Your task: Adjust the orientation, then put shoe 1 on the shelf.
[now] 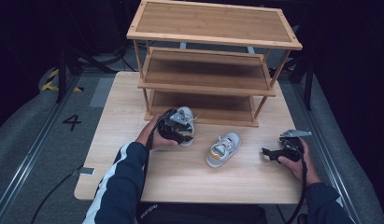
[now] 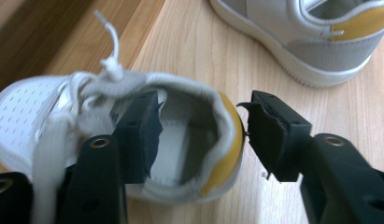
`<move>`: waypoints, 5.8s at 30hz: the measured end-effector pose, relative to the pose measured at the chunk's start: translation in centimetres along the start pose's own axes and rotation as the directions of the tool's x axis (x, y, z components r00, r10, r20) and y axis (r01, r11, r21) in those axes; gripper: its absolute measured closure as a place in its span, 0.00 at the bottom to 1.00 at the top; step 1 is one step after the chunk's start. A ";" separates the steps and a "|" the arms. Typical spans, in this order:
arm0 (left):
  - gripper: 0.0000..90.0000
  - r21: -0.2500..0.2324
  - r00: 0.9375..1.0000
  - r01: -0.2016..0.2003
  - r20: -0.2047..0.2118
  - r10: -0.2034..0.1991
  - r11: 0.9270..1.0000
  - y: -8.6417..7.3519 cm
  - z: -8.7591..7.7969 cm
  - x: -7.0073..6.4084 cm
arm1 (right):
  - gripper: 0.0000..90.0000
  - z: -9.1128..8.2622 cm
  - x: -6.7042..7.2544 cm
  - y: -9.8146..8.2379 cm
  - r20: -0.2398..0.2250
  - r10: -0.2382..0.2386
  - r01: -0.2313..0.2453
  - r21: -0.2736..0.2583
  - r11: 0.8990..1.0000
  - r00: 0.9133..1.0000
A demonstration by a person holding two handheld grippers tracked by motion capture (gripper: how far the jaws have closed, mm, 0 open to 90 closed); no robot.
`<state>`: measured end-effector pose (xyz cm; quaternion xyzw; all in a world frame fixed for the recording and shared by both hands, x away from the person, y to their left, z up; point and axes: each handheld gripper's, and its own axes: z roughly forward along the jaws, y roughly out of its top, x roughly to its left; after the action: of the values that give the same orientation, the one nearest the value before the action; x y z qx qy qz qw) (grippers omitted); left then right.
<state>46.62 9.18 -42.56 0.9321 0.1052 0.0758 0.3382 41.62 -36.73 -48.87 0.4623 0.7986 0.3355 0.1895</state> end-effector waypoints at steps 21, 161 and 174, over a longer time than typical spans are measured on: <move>0.17 -0.119 0.925 0.340 -0.140 -0.354 0.933 -4.3 1.8 -2.6 | 0.00 -0.1 0.1 -0.1 -0.003 -0.003 0.003 0.000 1.000 1.000; 0.15 -0.080 0.892 0.385 -0.223 -0.393 0.919 -14.9 -6.1 -9.7 | 0.64 -2.5 17.1 8.1 -0.322 -0.359 0.314 -0.184 0.931 0.876; 0.15 -0.080 0.892 0.385 -0.223 -0.393 0.919 -14.9 -6.1 -9.7 | 0.75 0.2 19.1 7.9 -0.352 -0.374 0.363 -0.098 0.926 0.858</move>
<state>33.79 21.67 -48.28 0.8707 0.3273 0.1178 0.3476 36.95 -17.40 -43.26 0.2279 0.8885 0.3841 0.1055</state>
